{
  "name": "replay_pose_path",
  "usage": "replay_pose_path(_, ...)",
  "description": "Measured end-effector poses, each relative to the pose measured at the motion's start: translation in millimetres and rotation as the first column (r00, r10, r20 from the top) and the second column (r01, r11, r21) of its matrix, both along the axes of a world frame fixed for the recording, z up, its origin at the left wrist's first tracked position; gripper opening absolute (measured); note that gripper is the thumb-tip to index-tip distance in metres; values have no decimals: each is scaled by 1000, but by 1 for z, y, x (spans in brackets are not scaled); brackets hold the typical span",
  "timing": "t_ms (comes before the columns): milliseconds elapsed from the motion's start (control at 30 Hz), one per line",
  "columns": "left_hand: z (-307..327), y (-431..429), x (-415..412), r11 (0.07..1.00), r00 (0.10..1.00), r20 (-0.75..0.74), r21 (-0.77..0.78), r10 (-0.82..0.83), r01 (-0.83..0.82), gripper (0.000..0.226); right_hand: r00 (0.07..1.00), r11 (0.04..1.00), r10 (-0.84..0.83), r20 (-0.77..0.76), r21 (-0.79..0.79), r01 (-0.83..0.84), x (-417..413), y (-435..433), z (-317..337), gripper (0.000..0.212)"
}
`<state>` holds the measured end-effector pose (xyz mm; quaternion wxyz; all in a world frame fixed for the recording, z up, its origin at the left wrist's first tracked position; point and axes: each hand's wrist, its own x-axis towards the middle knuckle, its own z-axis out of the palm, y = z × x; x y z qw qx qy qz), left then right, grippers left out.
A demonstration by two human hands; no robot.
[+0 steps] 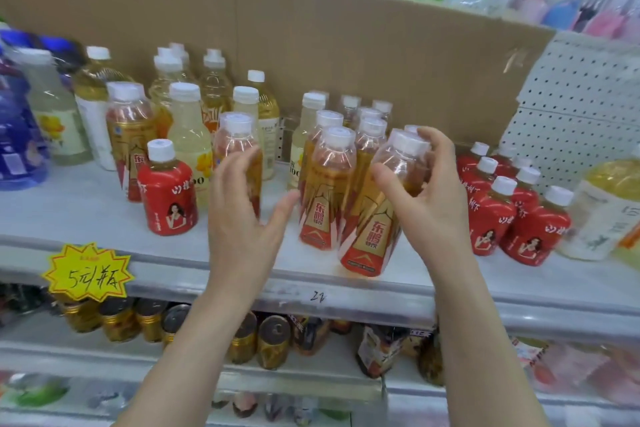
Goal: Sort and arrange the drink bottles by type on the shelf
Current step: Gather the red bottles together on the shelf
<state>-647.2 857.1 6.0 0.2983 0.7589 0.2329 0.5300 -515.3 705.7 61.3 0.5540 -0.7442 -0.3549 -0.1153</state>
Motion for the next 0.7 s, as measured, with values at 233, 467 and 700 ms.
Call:
replay_pose_path(233,-6,64,12,973,986,-147,-203,83,-113,81,992,989,-115,54,-84,119,40,29,-16,65)
replay_pose_path(467,-11,80,15,974,985,-174,-224,-7,-33,74,983,978,-146,106,-131,160,47,48,-25,68)
replay_pose_path(700,-10,48,-12,969,996,-28,-234,-88,79,67,938,955,-233,256,-120,271,37,36,-18,66)
